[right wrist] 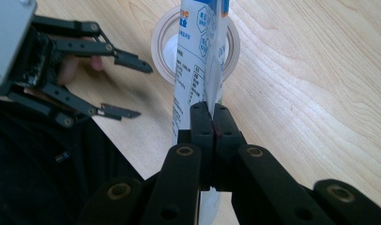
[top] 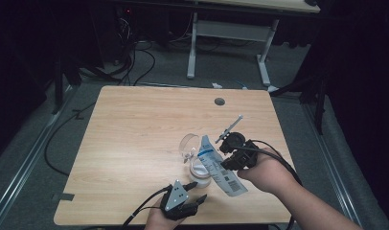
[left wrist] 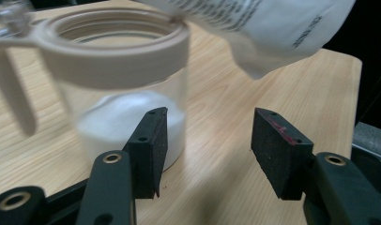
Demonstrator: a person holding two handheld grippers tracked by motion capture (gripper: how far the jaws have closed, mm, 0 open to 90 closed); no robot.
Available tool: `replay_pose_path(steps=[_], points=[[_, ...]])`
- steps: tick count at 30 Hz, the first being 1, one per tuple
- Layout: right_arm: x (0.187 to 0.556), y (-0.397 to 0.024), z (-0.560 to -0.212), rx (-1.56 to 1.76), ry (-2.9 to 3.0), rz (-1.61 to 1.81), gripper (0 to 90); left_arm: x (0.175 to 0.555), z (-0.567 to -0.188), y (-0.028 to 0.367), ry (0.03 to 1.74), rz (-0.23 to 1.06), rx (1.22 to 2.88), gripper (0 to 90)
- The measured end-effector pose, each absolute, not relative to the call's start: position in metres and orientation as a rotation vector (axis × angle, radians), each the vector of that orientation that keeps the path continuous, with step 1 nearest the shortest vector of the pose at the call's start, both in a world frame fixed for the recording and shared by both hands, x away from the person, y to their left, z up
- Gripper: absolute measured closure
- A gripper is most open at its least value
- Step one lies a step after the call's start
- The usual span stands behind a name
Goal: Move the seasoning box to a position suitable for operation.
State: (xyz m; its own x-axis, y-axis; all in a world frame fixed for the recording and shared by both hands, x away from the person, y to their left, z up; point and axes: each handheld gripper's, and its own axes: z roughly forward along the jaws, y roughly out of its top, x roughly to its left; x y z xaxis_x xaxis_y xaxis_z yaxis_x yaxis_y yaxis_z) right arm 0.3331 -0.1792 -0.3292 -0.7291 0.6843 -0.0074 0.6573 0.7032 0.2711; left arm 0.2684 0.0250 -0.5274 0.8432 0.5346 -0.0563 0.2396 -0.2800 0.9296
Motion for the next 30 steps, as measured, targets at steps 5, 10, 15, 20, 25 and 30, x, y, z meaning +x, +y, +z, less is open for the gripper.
replay_pose_path(steps=[5, 10, 15, 20, 25, 30], points=[[0.333, -0.179, -0.329, 1.107, 2.8, 0.388, 89.7, 0.269, -0.527, 0.044, 0.607, 0.348, 1.861, 47.0], [0.333, -0.18, -0.329, 1.113, 2.798, 0.386, 89.7, 0.274, -0.527, 0.061, 0.645, 0.381, 1.844, 47.1], [0.333, -0.18, -0.33, 1.096, 2.801, 0.384, 89.7, 0.279, -0.527, 0.075, 0.664, 0.435, 1.842, 47.1], [0.333, -0.181, -0.329, 1.101, 2.796, 0.379, 89.7, 0.289, -0.523, 0.097, 0.716, 0.463, 1.811, 47.0], [0.333, -0.184, -0.33, 1.096, 2.805, 0.379, 89.7, 0.298, -0.521, 0.121, 0.776, 0.523, 1.784, 46.9], [0.334, -0.189, -0.329, 1.093, 2.8, 0.401, 89.7, 0.307, -0.521, 0.145, 0.856, 0.548, 1.747, 46.8]])
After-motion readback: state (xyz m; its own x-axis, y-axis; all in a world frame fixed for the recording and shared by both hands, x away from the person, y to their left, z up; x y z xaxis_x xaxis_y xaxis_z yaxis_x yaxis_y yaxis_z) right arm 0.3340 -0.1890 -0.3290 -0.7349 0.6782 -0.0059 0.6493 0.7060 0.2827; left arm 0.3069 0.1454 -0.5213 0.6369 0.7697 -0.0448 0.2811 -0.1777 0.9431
